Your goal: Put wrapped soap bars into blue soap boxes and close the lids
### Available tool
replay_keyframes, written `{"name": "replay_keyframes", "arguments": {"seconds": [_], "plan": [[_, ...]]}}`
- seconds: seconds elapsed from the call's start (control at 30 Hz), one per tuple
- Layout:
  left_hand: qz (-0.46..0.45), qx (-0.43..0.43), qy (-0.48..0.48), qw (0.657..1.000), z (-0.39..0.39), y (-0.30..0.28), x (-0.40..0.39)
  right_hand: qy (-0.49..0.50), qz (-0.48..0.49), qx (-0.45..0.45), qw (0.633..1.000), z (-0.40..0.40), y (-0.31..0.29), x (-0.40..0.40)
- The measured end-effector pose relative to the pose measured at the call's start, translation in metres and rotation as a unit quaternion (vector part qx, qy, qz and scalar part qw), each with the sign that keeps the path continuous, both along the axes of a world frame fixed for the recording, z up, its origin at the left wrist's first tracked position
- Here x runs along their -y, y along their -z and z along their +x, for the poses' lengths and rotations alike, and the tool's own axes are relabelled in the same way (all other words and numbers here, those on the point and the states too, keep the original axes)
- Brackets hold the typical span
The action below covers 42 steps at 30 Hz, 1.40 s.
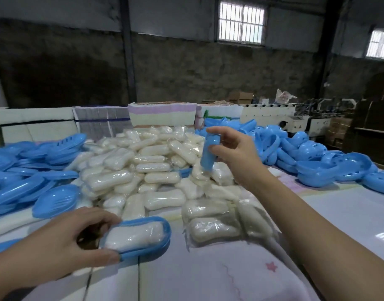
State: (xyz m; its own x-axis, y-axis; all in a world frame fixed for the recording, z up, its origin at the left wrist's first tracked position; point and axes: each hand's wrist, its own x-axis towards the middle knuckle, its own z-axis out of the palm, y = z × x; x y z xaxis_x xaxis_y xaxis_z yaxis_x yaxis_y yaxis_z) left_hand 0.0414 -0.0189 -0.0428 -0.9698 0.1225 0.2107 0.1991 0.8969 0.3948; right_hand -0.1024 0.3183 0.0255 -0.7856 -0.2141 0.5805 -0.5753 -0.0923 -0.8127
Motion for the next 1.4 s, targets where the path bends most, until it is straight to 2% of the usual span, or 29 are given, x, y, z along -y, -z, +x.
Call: {"name": "replay_keyframes", "arguments": {"seconds": [0.07,0.13,0.2,0.23,0.33,0.47,0.6,0.67,0.87,1.4], "plan": [[0.004,-0.007,0.019,1.0,0.002,-0.004,-0.006,-0.172,-0.059,0.069,0.981,0.016,-0.002,0.017],[0.012,-0.002,0.028,1.0,0.005,-0.007,-0.012,-0.309,-0.062,0.139,0.939,0.026,0.004,0.031],[0.029,0.011,0.032,0.999,0.007,-0.011,-0.017,-0.381,0.008,0.194,0.904,0.033,0.013,0.04],[0.037,0.015,0.036,0.999,0.007,-0.012,-0.019,-0.386,0.075,0.199,0.897,0.035,0.017,0.043],[0.045,0.033,0.035,0.998,0.01,-0.016,-0.026,-0.32,0.279,0.119,0.898,0.037,0.025,0.046],[0.031,0.044,0.027,0.998,0.011,-0.019,-0.03,-0.227,0.385,0.002,0.895,0.039,0.023,0.045],[0.019,0.044,0.023,0.999,0.011,-0.02,-0.031,-0.115,0.498,-0.144,0.847,0.043,0.022,0.048],[0.023,0.044,0.026,0.998,0.011,-0.021,-0.031,-0.12,0.502,-0.167,0.84,0.049,0.025,0.051],[0.01,0.039,0.029,0.999,0.01,-0.02,-0.031,-0.133,0.455,-0.211,0.855,0.062,0.034,0.063],[0.028,0.022,0.055,0.998,0.007,-0.016,-0.032,-0.163,0.47,-0.253,0.83,0.071,0.037,0.064]]}}
